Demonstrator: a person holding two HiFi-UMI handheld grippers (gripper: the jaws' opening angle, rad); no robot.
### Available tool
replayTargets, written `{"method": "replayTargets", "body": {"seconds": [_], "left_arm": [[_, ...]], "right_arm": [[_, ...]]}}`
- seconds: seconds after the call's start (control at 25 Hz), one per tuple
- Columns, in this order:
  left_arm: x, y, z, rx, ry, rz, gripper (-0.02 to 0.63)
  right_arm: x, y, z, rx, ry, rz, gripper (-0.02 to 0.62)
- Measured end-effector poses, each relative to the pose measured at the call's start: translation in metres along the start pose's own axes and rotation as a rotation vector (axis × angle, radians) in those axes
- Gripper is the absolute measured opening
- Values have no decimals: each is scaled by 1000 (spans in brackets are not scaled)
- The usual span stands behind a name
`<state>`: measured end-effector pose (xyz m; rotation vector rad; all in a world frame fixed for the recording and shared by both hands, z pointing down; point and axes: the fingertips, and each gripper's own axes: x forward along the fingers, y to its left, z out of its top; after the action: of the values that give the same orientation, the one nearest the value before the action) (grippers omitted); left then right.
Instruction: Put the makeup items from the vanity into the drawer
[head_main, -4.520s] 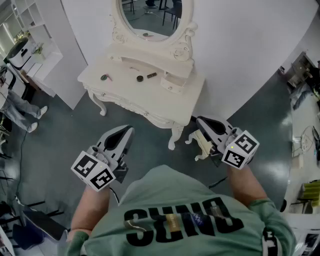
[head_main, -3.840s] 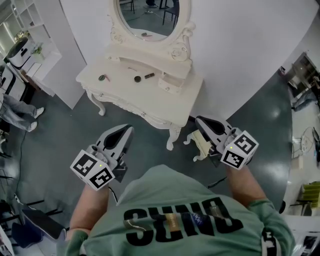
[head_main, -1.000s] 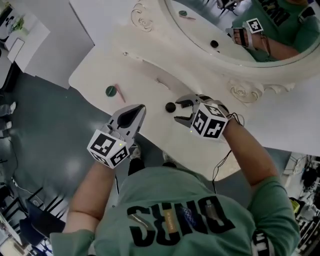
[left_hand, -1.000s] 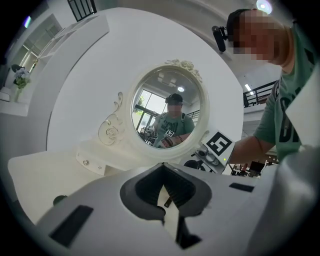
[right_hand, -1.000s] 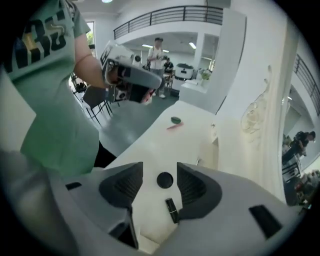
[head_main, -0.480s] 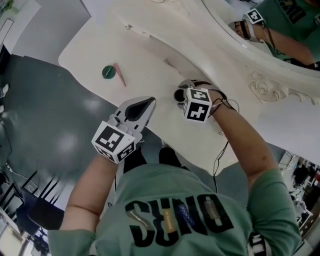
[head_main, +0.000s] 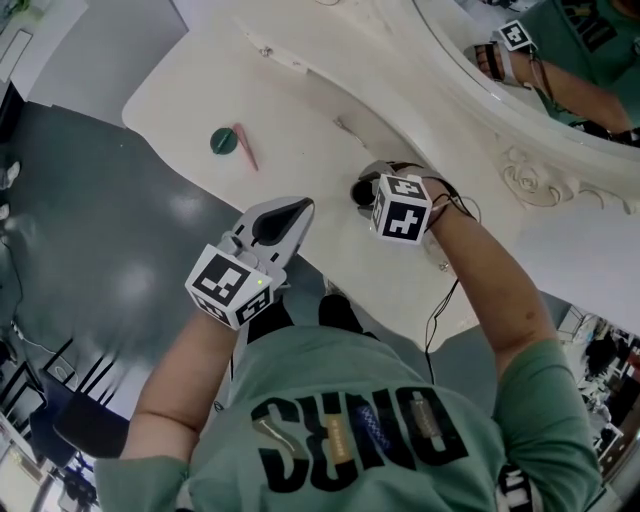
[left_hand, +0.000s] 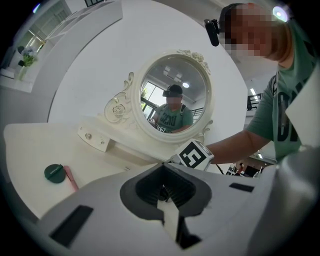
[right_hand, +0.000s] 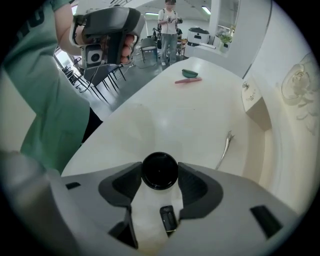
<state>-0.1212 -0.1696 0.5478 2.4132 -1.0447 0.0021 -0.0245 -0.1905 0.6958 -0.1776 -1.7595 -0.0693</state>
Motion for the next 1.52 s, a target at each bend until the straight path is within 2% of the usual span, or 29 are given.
{"method": "replayTargets", "body": {"seconds": [0.2, 0.48, 0.76, 0.88, 1.0, 1.28, 1.52], "left_arm": [[-14, -17, 29, 29, -18, -3, 8], [-36, -67, 110, 124, -89, -43, 8], [-59, -127, 193, 194, -163, -102, 8], [-67, -153, 218, 225, -189, -129, 8], [-76, -174, 235, 252, -205, -156, 8], [-87, -201, 255, 307, -237, -208, 8], [-88, -204, 253, 308, -231, -214, 8]], "right_arm": [[-59, 12, 27, 34, -139, -74, 238], [-206, 34, 45, 161, -427, -257, 238], [-355, 66, 36, 312, -797, -446, 238], [-404, 88, 31, 371, -982, -482, 238], [-436, 109, 30, 384, -1125, -502, 238], [-481, 130, 29, 353, -1302, -530, 238], [-484, 131, 34, 328, -1273, -550, 238]]}}
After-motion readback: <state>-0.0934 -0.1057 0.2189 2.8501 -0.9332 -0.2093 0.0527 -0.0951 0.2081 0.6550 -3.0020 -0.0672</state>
